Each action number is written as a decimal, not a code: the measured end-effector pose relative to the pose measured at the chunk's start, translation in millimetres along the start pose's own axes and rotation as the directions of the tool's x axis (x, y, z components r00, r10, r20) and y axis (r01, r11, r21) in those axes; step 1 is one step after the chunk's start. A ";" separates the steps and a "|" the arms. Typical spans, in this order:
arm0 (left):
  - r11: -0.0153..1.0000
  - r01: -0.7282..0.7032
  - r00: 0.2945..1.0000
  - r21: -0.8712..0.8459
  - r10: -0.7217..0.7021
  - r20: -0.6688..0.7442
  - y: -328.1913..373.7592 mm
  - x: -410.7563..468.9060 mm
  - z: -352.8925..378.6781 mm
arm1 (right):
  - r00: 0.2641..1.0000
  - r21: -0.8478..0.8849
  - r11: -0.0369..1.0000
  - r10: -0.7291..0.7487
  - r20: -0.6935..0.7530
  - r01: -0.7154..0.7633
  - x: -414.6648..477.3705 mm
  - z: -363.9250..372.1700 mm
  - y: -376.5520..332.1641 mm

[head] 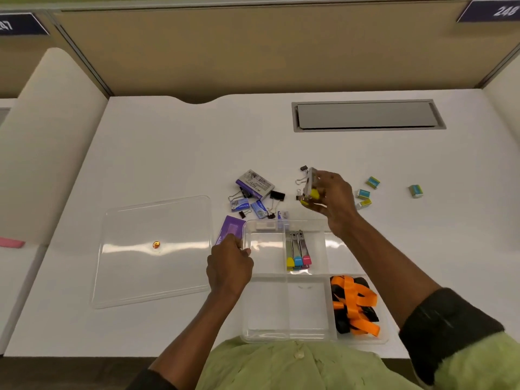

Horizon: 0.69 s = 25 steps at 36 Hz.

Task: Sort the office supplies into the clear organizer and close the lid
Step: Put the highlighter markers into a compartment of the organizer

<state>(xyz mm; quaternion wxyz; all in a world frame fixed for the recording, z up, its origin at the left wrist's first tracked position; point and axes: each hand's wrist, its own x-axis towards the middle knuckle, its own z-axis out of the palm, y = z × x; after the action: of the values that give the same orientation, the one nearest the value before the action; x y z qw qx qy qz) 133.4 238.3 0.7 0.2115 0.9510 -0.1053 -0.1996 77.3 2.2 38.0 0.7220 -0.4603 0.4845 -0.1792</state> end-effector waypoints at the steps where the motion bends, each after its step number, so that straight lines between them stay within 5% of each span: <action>1: 1.000 -0.002 1.000 -0.005 0.002 -0.001 -0.2 0.0 0.0 | 0.999 0.076 0.997 0.032 0.033 -0.035 -9.8 -5.4 -3.9; 5: 1.000 -0.009 1.000 -0.006 0.009 -0.002 -1.1 0.9 1.1 | 0.991 0.172 0.984 0.030 0.132 -0.053 -37.8 -22.8 -2.5; 10: 1.000 -0.017 1.000 0.008 0.017 0.002 -1.0 2.0 1.1 | 0.993 -0.241 0.964 -0.109 0.043 0.117 -68.3 -34.4 19.4; 13: 1.000 -0.010 1.000 0.011 0.010 0.003 -0.1 1.2 0.3 | 0.960 -0.695 0.695 -0.280 -0.026 0.184 -77.0 -38.2 40.0; 15: 1.000 -0.011 1.000 0.018 0.011 0.002 0.4 0.6 0.1 | 0.936 -0.848 0.509 -0.350 -0.048 0.147 -80.6 -39.2 51.0; 25: 0.998 -0.028 0.999 0.052 0.027 0.020 0.7 1.1 0.0 | 0.863 -0.969 -0.138 -0.443 0.244 0.203 -71.4 -25.5 87.7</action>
<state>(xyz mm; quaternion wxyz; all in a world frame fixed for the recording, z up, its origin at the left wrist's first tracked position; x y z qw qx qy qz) 134.3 237.4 0.6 0.1881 0.9527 -0.1255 -0.2031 5.5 84.9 0.0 0.0569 -0.9192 0.3895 0.0105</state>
